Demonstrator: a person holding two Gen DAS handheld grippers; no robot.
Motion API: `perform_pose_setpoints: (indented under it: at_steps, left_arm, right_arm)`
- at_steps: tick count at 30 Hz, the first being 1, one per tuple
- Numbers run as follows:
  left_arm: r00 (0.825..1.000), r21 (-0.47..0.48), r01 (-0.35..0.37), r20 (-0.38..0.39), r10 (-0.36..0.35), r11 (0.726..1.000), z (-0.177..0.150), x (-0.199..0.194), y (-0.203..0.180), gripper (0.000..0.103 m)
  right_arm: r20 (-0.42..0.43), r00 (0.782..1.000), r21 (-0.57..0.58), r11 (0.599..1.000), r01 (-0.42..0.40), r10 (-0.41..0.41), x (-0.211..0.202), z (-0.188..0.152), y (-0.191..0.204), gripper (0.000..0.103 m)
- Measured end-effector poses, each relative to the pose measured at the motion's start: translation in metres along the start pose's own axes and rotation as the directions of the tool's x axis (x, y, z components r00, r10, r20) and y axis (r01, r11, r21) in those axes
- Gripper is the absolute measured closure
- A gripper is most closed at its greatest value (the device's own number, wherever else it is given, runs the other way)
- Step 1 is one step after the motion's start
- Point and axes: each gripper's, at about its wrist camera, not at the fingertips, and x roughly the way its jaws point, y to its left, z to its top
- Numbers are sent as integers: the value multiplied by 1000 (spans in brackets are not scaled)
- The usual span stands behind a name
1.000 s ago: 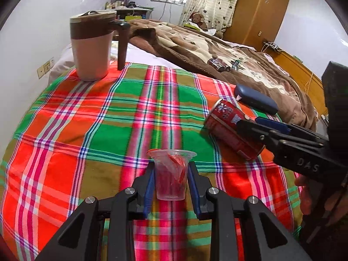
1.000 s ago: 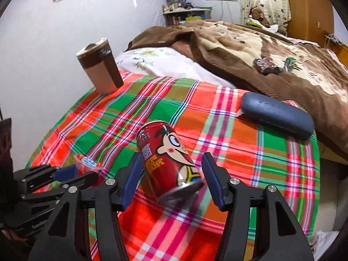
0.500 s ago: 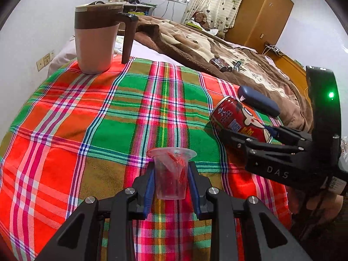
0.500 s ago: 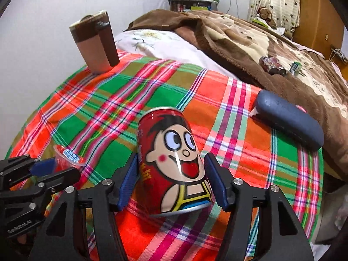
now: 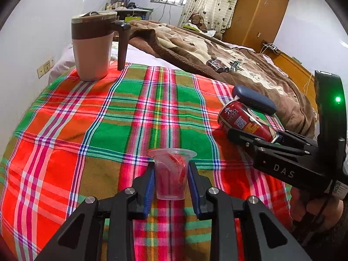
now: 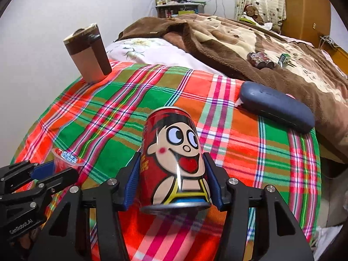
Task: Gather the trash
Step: 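Carry the cup and can over the wastebasket with both tools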
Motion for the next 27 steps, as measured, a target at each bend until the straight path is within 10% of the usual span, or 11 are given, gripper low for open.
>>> perform_pose_setpoints:
  at_steps: [27]
  left_arm:
    - [990,166,117,57,-128,979,-35,-77,-110,74]
  right_arm:
    - [139,989,163,986,25,-48,-113,-62,-48,49]
